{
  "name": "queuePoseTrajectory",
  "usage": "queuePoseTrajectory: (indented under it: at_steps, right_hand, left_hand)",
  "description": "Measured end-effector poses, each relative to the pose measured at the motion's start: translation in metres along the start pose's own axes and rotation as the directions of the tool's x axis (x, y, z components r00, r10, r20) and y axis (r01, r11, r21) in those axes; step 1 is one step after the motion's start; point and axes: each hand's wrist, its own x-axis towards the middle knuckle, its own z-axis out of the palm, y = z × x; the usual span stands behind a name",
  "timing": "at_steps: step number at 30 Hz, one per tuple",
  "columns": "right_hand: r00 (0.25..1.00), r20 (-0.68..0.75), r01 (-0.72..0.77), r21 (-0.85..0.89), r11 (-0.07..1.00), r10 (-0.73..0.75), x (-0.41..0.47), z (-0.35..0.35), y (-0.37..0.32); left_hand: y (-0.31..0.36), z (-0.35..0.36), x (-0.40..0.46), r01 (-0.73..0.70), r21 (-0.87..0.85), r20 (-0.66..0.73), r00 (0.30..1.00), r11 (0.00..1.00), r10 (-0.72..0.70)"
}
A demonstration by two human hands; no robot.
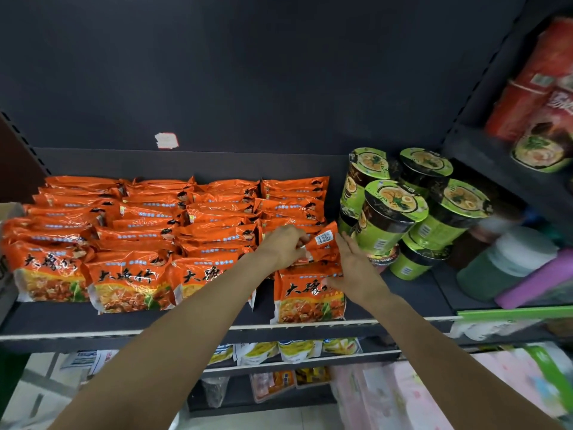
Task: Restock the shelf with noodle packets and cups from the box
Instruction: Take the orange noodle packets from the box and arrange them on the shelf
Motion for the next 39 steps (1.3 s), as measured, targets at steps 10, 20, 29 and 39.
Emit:
queuePoseTrajectory:
  at_steps: [10,20,29,39]
  right_hand:
    - [1.000,-0.011,0.000,0.023,1.000,0.000,-0.009,0.000,0.004]
    - [0.998,0.040,-0.037,-0.171,0.985,0.044,-0.013,-0.005,-0.005]
    - [0.976,-0.093,0.134,-0.450,0.883,-0.196,-0.029,-0.011,-0.002]
    - [0.990,0.006,0.138,-0.272,0.952,-0.142,-0.049,-0.012,-0.002]
  left_hand:
    - [-0.018,-0.010,-0.008,0.065,-0.226,-0.152,0.983,0.972,-0.101]
    - [-0.011,-0.026,-0.021,0.044,-0.076,0.004,0.999,0.996,-0.044]
    - [-0.001,-0.022,-0.039,-0.036,0.000,0.124,0.992,0.999,0.036]
    - [0.015,-0.011,-0.068,-0.138,0.167,0.056,0.990,0.976,0.131]
